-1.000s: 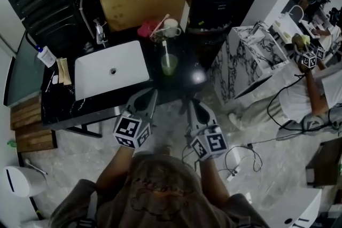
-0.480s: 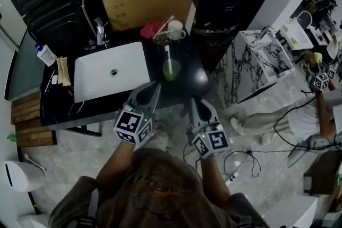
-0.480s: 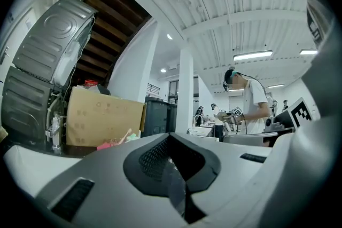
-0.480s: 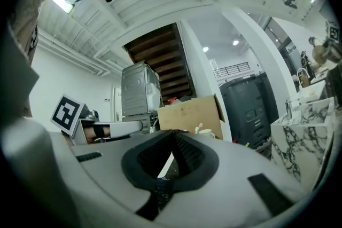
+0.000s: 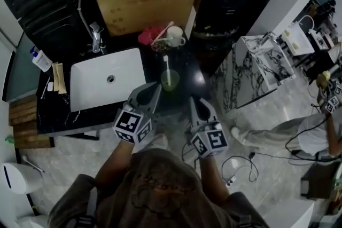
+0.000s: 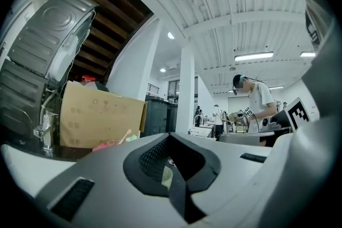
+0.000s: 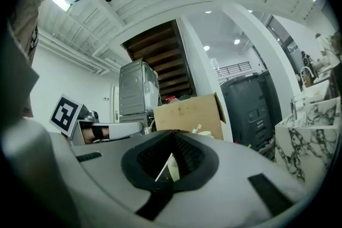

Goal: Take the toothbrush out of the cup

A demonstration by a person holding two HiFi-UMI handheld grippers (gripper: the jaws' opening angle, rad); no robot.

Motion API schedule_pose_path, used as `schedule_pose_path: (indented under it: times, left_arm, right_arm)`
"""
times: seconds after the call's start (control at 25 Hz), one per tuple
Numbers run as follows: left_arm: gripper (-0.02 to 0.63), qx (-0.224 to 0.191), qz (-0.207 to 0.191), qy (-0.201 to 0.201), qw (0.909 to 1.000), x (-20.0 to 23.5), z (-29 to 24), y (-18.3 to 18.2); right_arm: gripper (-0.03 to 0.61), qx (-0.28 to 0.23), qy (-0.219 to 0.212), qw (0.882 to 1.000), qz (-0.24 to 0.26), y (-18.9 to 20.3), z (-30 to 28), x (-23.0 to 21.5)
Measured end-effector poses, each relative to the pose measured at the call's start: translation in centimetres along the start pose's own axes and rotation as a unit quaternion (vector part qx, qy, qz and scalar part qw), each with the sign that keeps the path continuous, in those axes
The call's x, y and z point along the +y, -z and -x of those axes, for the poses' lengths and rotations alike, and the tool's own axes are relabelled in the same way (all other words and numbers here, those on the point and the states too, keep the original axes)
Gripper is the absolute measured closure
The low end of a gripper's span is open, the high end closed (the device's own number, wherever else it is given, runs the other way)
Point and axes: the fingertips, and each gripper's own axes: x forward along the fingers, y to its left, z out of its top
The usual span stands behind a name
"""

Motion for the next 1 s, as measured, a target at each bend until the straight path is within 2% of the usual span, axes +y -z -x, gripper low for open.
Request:
schedule_pose_path:
  times: [0.04, 0.16, 0.32, 0.64, 0.76, 1.0]
  left_arm:
    - [0.610, 0.000, 0.004, 0.001, 1.0000, 0.2, -0.3, 0.1]
    - [0.470, 0.004, 0.025, 0.015, 0.9996, 0.5, -1.4, 0.3]
    - [0.465, 0.021, 0.029, 0.028, 0.9990, 0.9, -2.7, 1.0]
    - [0.426, 0.057, 0.040, 0.024, 0.9973, 3.1, -5.7, 2.9]
    - [0.382, 0.078, 0.049, 0.025, 0.9955, 4.1, -6.9, 4.2]
    - [0.383, 0.098, 0.051, 0.022, 0.9937, 5.4, -9.0, 6.1]
  right_arm:
    - [0.578, 0.000, -0.002, 1.000, 0.003, 0.0, -0.3, -0.1]
    - [0.578, 0.002, -0.006, 1.000, 0.008, 0.2, -1.2, -0.6]
    - [0.578, 0.009, -0.006, 1.000, 0.003, 0.4, -2.0, -1.3]
    - [0.578, 0.012, -0.007, 1.000, 0.000, 0.2, -3.9, -2.5]
    - [0.578, 0.012, -0.008, 1.000, 0.003, 0.2, -4.6, -2.8]
    - [0.578, 0.017, -0.001, 1.000, -0.002, 0.5, -5.3, -3.9]
